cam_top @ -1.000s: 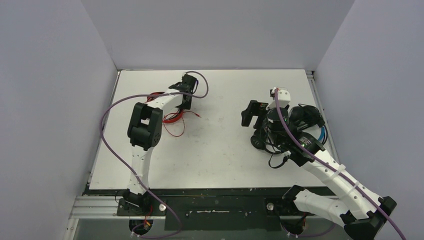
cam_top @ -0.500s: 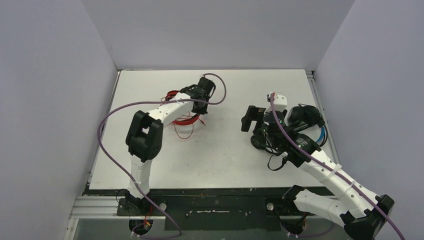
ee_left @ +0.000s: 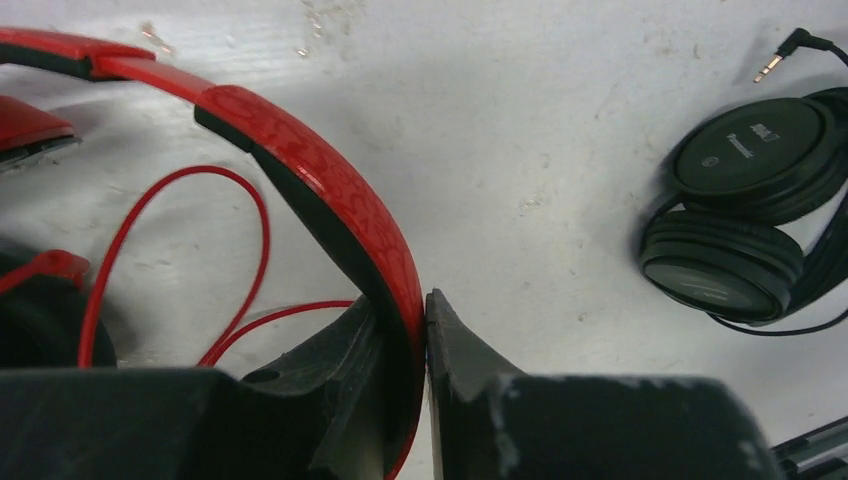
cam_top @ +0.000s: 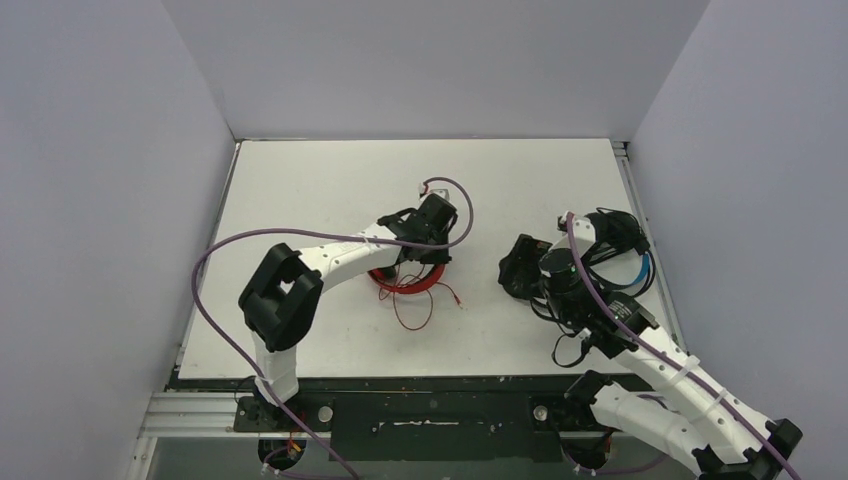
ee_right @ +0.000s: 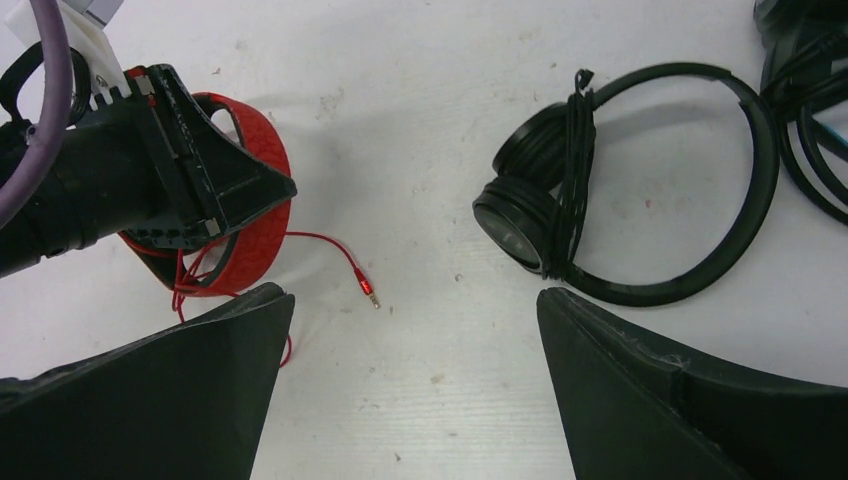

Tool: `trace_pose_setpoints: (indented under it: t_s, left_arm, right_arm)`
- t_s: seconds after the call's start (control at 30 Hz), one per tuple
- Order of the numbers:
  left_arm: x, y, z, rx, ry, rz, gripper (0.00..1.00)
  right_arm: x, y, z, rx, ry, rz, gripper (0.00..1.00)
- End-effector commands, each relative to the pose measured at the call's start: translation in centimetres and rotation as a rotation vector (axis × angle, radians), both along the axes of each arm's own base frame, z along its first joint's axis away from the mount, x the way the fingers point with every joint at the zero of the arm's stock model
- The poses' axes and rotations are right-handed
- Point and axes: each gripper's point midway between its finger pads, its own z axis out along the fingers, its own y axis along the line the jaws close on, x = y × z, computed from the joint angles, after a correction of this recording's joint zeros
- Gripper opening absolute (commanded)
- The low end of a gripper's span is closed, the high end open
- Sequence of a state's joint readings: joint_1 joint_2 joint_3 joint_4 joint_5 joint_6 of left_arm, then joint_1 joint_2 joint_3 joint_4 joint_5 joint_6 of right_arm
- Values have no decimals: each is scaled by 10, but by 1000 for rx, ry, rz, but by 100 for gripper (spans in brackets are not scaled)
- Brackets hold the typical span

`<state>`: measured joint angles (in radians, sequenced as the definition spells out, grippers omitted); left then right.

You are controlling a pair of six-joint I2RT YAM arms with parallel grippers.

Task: Wrap the headphones
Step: Move the headphones to the center of the board, then pick up the headphones from the center of the board.

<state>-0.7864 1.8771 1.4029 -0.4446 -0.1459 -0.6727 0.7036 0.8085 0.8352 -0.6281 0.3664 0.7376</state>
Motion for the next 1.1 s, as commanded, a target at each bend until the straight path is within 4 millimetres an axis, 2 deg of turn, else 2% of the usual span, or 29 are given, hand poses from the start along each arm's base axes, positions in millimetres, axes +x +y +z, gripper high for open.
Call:
trace_pose_setpoints:
  t_s: [0.0,0.07,0.17,0.3,0.4,0.5,0.67,0.87,0.93,1.07]
  left_arm:
    - [2,-38,13,-124,-38,32,21]
    - [-1,-43,15,-151,-33,16,33]
    - [2,-44,33,-175,-70,0,50]
    - [4,-39,67,-196,-120,-22,56]
    - [3,-23,99,-219,-170,-20,56]
    - [1,9,124,-248,-217,13,55]
    - [-14,80,144,-274,-255,80,54]
    - [-36,156,143,-238,-242,159,54]
    - [-44,171,145,-244,-236,156,54]
    - [-51,192,140,-238,-209,162,54]
  right_arm:
    - [-15,-10,-18,39,49,-51,97]
    - [-19,-11,-26,56,67,-58,96]
    - [-21,-12,-30,72,74,-70,95]
    - [-17,-6,-35,61,91,-60,93]
    - [-10,8,-43,56,123,-32,90]
    - [2,27,-51,78,151,-16,87]
    - [25,66,-64,75,194,-13,77]
    - [50,106,-86,-6,231,-2,65]
    - [56,116,-91,-5,238,7,60]
    - [65,129,-106,-17,270,16,60]
